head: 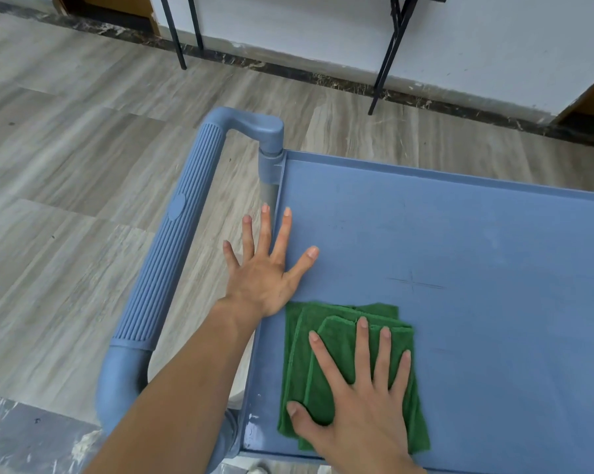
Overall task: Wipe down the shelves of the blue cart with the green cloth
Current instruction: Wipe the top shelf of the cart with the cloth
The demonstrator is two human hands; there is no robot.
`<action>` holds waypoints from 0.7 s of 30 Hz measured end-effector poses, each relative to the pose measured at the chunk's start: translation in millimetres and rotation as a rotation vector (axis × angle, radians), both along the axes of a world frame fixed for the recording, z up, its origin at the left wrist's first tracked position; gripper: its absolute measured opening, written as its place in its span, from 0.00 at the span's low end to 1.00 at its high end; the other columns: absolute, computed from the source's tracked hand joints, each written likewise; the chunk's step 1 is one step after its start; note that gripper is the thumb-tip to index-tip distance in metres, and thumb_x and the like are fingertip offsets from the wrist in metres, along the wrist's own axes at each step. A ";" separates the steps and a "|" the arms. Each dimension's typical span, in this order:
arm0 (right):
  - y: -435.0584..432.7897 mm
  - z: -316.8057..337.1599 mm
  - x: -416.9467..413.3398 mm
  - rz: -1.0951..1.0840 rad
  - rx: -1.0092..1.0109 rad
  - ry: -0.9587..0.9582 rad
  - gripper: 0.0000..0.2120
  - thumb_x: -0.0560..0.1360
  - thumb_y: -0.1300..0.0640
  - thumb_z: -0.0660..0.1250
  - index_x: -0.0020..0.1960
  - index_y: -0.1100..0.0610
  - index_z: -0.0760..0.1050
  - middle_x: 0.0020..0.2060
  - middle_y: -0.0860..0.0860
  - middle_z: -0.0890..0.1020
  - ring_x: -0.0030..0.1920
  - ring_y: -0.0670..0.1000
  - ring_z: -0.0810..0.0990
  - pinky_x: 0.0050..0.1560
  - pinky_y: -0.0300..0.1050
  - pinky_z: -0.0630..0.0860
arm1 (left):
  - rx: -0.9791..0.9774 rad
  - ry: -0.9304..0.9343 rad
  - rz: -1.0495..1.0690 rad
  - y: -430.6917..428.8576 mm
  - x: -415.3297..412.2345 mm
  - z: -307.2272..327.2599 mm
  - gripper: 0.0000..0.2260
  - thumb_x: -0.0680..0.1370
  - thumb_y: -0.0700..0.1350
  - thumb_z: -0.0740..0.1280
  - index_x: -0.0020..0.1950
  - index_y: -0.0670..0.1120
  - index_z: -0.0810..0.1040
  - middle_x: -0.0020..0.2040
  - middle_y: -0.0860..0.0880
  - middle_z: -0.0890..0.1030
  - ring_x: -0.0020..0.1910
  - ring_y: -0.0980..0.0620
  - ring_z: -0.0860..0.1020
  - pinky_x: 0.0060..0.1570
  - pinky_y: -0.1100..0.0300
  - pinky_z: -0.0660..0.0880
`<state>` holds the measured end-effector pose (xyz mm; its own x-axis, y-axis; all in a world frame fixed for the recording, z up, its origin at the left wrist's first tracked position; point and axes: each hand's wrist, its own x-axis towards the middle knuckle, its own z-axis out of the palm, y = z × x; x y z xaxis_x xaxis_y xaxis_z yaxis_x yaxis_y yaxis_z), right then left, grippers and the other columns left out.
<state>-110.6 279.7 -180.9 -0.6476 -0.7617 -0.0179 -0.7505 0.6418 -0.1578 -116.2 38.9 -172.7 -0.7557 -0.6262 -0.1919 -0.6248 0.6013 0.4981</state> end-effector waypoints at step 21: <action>-253.9 -4.6 -201.6 -0.093 0.086 -0.095 0.38 0.68 0.23 0.42 0.77 0.28 0.41 0.81 0.63 0.39 0.78 0.70 0.33 0.71 0.76 0.30 | -0.003 0.019 -0.011 -1.5 -1.3 1.4 0.36 0.69 0.80 0.34 0.73 0.70 0.26 0.73 0.64 0.21 0.73 0.51 0.21 0.70 0.39 0.25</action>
